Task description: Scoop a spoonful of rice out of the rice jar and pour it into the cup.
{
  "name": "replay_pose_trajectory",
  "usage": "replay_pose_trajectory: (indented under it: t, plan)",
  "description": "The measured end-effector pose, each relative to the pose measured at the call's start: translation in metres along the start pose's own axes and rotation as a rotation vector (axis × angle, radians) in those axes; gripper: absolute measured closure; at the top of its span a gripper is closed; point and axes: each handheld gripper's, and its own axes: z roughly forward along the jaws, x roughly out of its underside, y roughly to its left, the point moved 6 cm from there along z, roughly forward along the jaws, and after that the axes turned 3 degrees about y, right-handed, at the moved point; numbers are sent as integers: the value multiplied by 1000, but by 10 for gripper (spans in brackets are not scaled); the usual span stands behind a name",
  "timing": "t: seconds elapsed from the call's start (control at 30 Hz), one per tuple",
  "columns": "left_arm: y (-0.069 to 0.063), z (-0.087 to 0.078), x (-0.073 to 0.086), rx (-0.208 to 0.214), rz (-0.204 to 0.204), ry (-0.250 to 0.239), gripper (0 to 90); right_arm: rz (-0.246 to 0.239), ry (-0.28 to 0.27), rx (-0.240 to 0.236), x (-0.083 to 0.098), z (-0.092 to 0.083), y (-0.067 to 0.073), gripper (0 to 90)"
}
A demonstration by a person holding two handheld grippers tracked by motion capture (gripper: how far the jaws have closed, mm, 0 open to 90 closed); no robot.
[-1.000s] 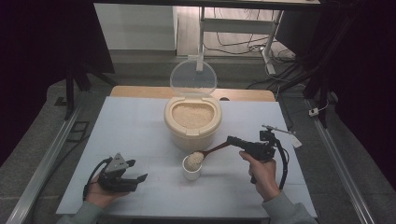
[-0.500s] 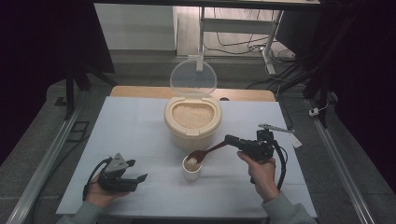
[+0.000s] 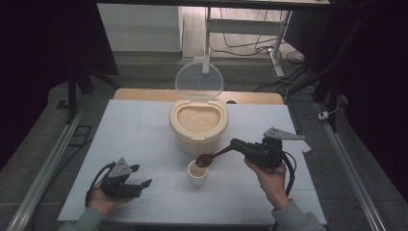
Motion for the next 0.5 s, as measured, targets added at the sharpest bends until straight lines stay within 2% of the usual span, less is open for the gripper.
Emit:
replay_pose_trajectory:
  t: [0.1,0.27,0.4,0.5]
  plan:
    - [0,0,0,-1,-2,0,275,-4,-3,-6,0,-1,0,835]
    - [1,0,0,0,-6,-1,275,63,-39,-30,-3,-7,-7,836]
    - [1,-1,0,-1,-6,-2,275,109,-79,-43,-6,-21,-18,835]
    - [1,0,0,-3,-5,-1,275,112,-94,-34,-8,-36,-25,835]
